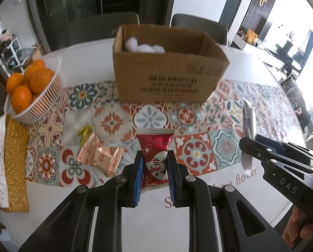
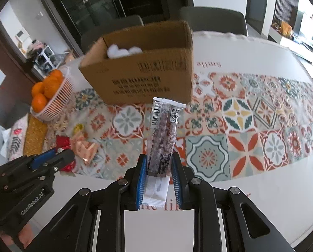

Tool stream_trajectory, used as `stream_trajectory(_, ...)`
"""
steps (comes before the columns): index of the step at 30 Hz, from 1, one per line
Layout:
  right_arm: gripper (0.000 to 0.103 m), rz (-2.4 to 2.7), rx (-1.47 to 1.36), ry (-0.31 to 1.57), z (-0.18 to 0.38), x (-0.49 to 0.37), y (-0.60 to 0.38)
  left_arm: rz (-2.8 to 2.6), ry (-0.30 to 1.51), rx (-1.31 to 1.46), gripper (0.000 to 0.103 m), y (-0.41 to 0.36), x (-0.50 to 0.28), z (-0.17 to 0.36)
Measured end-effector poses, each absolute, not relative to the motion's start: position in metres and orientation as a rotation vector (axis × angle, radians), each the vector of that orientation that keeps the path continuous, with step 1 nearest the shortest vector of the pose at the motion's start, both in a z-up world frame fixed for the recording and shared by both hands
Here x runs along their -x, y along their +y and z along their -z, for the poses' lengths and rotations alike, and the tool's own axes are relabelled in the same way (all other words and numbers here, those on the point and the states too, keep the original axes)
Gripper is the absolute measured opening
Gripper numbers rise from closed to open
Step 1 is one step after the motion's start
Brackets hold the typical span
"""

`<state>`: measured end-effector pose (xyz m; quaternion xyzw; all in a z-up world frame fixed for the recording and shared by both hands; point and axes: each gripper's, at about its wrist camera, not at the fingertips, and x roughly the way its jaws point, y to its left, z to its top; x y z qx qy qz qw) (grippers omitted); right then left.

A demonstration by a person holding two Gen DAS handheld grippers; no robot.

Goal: Organize soft objects
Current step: 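Lift the red packet and tube up toward the cardboard box with both tools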

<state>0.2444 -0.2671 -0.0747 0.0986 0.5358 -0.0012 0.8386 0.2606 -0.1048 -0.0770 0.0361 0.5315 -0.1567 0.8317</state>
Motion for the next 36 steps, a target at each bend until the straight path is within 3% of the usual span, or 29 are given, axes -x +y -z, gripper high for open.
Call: stream_trajectory(36, 0.025, -0.092, -0.218, 0.899, -0.019, -0.318, -0.267, 0.38, 0.887, -0.063, 0.022, -0.119, -0.333, -0.021)
